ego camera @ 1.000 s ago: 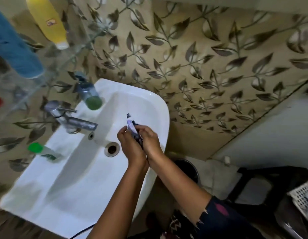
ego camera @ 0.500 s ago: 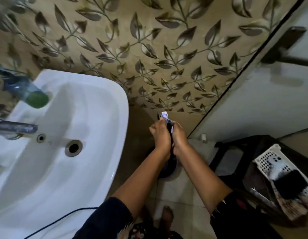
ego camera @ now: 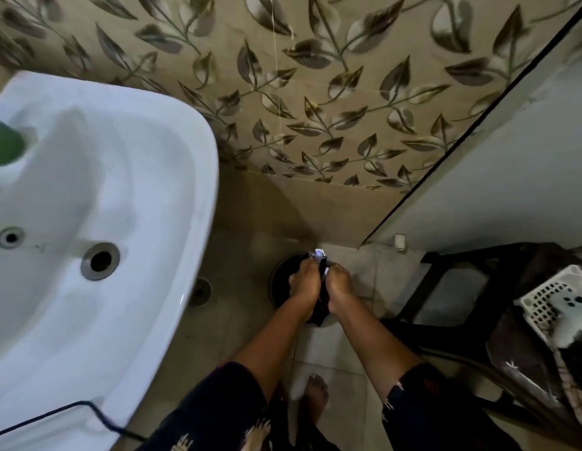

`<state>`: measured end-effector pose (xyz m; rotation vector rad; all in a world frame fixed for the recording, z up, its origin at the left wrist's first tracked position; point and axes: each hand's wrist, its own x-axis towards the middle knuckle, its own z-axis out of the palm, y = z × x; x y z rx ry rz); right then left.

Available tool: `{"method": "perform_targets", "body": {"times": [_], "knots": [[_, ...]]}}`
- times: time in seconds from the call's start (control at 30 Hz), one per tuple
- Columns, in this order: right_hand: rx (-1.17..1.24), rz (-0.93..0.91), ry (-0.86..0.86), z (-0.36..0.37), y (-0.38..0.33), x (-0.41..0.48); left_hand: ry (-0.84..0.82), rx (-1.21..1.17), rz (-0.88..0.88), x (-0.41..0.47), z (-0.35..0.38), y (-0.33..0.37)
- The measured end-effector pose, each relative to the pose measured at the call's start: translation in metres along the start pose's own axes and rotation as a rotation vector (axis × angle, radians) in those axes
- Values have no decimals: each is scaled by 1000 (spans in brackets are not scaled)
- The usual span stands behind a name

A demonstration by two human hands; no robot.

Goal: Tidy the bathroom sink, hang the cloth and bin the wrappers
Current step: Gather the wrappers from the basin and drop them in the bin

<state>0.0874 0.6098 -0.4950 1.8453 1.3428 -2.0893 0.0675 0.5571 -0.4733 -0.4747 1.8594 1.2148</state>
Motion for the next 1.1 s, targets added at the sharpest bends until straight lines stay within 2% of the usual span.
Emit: {"method": "perform_targets", "body": {"times": [0.17, 0.33, 0.47, 0.53, 0.73, 1.0, 1.07, 1.1], "knots": [[-31, 180, -1, 8, 44, 56, -108, 83, -11, 59, 6, -36], [7, 190, 13, 8, 84, 109, -157, 75, -18, 114, 18, -76], [44, 208, 31, 9, 106, 149, -117, 5, -94, 152, 26, -101], [51, 205, 34, 9, 114, 166, -157, -3, -110, 166, 32, -108], [-73, 152, -6, 7, 124, 211, -257, 55, -104, 204, 46, -124], [-412, -16, -92, -1, 125, 225, -347, 579, 89, 218, 30, -125], [-678, -147, -107, -3, 125, 219, -309, 796, 178, 210, 27, -122], [-810, -228, -85, -3, 123, 210, -224, 890, 238, 201, 25, -121]]}}
